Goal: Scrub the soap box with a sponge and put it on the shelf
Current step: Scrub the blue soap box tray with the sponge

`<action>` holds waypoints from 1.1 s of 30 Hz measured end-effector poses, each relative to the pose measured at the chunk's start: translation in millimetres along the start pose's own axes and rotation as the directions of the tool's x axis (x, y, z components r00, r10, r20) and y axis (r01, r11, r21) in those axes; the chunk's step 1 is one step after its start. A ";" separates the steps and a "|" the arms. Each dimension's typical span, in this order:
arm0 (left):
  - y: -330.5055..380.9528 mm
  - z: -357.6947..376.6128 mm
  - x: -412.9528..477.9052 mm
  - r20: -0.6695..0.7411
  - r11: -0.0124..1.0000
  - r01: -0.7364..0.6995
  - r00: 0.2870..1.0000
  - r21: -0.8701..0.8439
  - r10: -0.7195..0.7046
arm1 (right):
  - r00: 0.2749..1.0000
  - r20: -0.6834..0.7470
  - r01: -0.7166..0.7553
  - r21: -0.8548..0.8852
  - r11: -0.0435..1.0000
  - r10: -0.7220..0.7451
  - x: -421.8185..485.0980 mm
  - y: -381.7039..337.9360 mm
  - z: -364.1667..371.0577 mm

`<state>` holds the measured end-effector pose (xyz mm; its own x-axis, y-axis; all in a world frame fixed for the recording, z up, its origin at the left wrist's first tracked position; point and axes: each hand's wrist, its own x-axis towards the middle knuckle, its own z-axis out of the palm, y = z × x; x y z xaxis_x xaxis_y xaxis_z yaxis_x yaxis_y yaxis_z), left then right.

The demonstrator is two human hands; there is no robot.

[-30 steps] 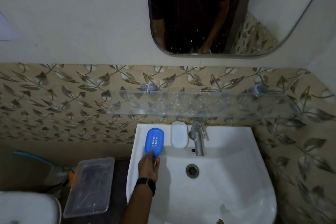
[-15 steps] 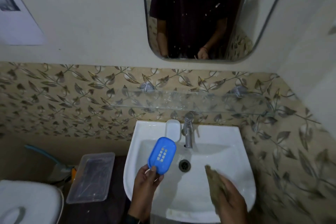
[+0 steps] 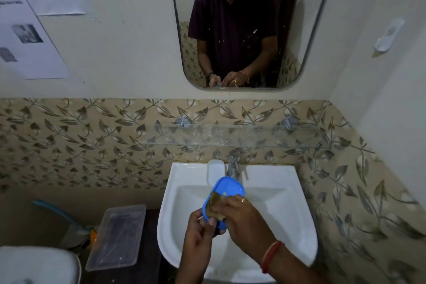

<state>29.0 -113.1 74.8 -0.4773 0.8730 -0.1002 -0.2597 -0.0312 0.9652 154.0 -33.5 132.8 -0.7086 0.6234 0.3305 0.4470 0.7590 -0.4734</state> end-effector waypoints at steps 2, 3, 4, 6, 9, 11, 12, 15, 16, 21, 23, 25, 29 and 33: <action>-3.1 2.3 -7.6 -0.001 1.000 -0.007 1.000 0.009 0.007 | 0.998 0.028 0.064 -0.039 0.997 -0.063 -1.8 0.0 -5.9; -3.3 4.8 -9.9 -0.007 1.000 -0.020 1.000 0.017 0.021 | 0.999 -0.017 0.042 -0.049 0.998 -0.042 1.5 2.2 -11.2; -2.0 8.7 -11.4 -0.008 0.999 -0.040 0.999 0.026 0.041 | 0.997 -0.080 -0.020 -0.062 0.998 0.015 6.3 5.0 -16.8; 2.5 16.2 -11.1 -0.004 0.996 -0.073 0.997 0.053 0.074 | 0.967 -0.197 -0.176 -0.076 0.981 0.158 15.6 7.9 -26.6; 6.8 16.4 -6.3 0.002 0.990 -0.108 0.994 0.088 0.108 | 0.964 -0.196 -0.183 0.015 0.983 0.182 13.9 -8.4 -26.2; 5.0 11.1 -3.4 -0.012 0.990 -0.112 0.994 0.080 0.113 | 0.996 -0.056 -0.060 0.069 0.996 0.064 -1.8 -22.7 -18.5; 3.4 8.8 -3.3 -0.006 0.991 -0.106 0.994 0.084 0.106 | 0.999 -0.007 -0.038 0.069 0.997 0.038 -7.5 -24.1 -18.0; 2.6 10.8 -8.6 0.022 0.989 -0.093 0.996 0.118 0.091 | 0.988 -0.065 -0.139 -0.003 0.990 0.138 2.0 -4.3 -27.8; 2.7 13.1 -10.3 0.033 0.989 -0.093 0.995 0.114 0.089 | 0.970 -0.130 -0.215 -0.041 0.976 0.208 8.8 3.5 -32.3; 8.6 14.5 -7.3 0.027 0.989 -0.113 0.993 0.094 0.111 | 0.980 -0.104 -0.169 0.009 0.986 0.169 6.0 -12.5 -28.7; 9.0 10.6 -4.4 0.044 0.990 -0.098 0.995 0.103 0.093 | 0.995 0.005 -0.096 0.055 0.994 0.096 -11.2 -23.7 -21.1; 9.9 10.5 -5.4 0.065 0.990 -0.084 0.995 0.116 0.076 | 0.996 -0.003 -0.091 0.039 0.995 0.091 -11.9 -16.7 -25.5; 16.2 19.3 -8.0 0.093 0.986 -0.103 0.991 0.128 0.091 | 0.927 -0.223 -0.315 -0.027 0.949 0.302 13.0 4.4 -42.5; 16.0 13.1 -4.3 0.059 0.996 -0.082 0.995 0.044 0.079 | 0.985 -0.098 -0.142 0.021 0.990 0.143 -4.8 -25.5 -23.9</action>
<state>37.9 -111.0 93.8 -0.4462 0.8949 -0.0088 -0.1822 -0.0812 0.9799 159.0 -51.4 162.8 -0.5805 0.7409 0.3377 0.5314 0.6590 -0.5324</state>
